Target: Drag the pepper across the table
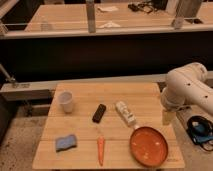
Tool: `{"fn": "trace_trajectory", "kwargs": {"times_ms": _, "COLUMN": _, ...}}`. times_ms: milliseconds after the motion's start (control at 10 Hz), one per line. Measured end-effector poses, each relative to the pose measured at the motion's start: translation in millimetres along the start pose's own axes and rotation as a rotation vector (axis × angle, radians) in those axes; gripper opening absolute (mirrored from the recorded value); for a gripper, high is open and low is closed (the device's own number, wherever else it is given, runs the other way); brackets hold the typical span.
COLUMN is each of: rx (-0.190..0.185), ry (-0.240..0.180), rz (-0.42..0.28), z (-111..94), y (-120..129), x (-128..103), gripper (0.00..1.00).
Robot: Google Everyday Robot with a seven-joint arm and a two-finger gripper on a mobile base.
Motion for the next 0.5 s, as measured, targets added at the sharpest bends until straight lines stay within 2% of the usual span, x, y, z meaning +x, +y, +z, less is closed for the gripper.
{"fn": "trace_trajectory", "kwargs": {"times_ms": 500, "rx": 0.000, "ry": 0.000, "rz": -0.017, "z": 1.6, "y": 3.3, "x": -4.7, "gripper": 0.80}}
